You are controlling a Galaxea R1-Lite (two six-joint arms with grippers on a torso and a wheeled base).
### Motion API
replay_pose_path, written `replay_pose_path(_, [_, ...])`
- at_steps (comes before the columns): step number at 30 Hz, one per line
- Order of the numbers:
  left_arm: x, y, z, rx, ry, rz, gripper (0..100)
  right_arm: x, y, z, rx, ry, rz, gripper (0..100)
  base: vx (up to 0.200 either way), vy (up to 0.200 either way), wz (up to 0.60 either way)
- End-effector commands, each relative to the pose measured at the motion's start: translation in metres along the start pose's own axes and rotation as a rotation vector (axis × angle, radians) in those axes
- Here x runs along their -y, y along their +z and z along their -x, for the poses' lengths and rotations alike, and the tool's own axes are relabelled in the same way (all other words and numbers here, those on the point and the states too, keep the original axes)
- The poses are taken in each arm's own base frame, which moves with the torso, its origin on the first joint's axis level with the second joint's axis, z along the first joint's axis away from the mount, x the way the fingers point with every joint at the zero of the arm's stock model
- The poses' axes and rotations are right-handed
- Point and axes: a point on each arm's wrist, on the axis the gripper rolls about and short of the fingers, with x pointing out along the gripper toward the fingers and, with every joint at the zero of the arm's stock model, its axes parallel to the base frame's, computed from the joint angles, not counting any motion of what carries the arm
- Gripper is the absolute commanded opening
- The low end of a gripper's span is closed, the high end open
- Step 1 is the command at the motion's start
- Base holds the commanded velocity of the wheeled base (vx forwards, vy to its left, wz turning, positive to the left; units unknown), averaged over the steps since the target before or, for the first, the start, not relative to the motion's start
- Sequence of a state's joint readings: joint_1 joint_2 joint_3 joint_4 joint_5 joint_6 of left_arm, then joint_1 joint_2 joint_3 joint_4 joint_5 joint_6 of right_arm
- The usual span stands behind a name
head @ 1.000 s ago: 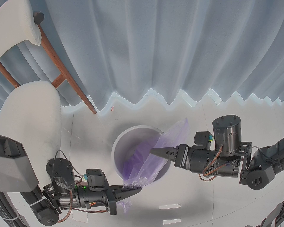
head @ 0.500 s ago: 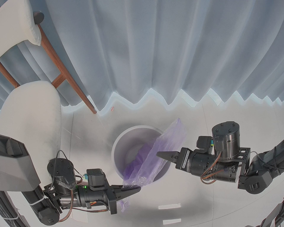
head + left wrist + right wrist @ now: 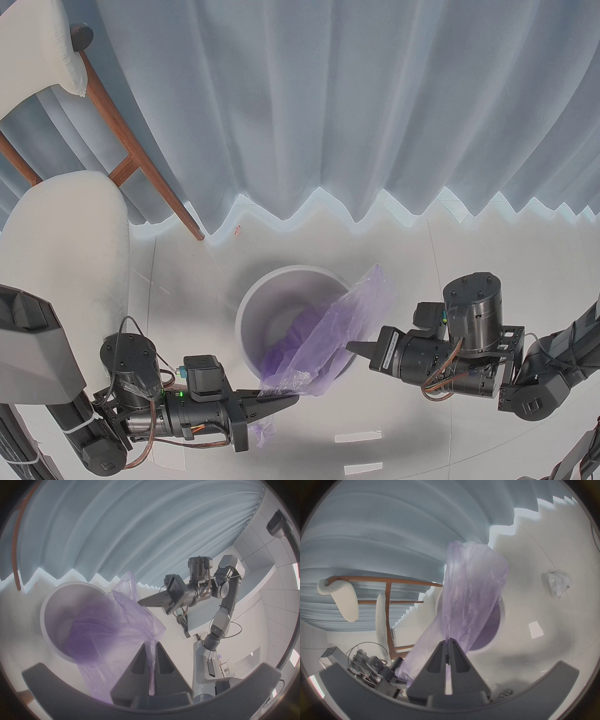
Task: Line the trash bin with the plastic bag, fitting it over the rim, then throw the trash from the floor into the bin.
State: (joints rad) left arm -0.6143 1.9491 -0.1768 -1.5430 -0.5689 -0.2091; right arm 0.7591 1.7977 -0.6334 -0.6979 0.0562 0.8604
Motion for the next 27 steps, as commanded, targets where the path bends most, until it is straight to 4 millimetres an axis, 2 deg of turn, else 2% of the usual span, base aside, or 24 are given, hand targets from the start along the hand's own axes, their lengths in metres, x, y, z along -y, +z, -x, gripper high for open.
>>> replay_pose_path(1, [-0.001, 0.001, -0.001, 0.006, 0.002, 0.000, 0, 0.007, -0.009, 0.004, -0.021, -0.017, 0.002, 0, 0.000, 0.000, 0.00])
replay_pose_path(7, [-0.001, 0.000, -0.002, 0.002, 0.002, 0.020, 0, 0.016, -0.018, 0.016, 0.038, 0.048, 0.010, 0, 0.000, 0.000, 0.00])
replay_pose_path(8, [-0.001, 0.000, -0.002, 0.001, 0.002, 0.022, 100, 0.016, -0.018, 0.018, 0.052, 0.065, 0.013, 0, 0.000, 0.000, 0.00])
replay_pose_path(12, [-0.002, 0.005, -0.005, 0.029, 0.030, 0.022, 100, 0.011, -0.014, 0.027, 0.101, 0.124, 0.019, 0, 0.000, 0.000, 0.00])
replay_pose_path(15, [-0.003, 0.008, -0.005, 0.044, 0.045, 0.023, 100, 0.016, -0.019, 0.034, 0.079, 0.115, 0.018, 0, 0.000, 0.000, 0.00])
replay_pose_path(23, [-0.005, 0.014, -0.007, 0.076, 0.061, 0.071, 100, 0.031, -0.033, 0.035, -0.015, 0.092, 0.023, 0, 0.000, 0.000, 0.00])
replay_pose_path(27, [-0.007, 0.018, -0.010, 0.099, 0.079, 0.098, 100, 0.032, -0.036, 0.036, -0.041, 0.104, 0.025, 0, 0.000, 0.000, 0.00])
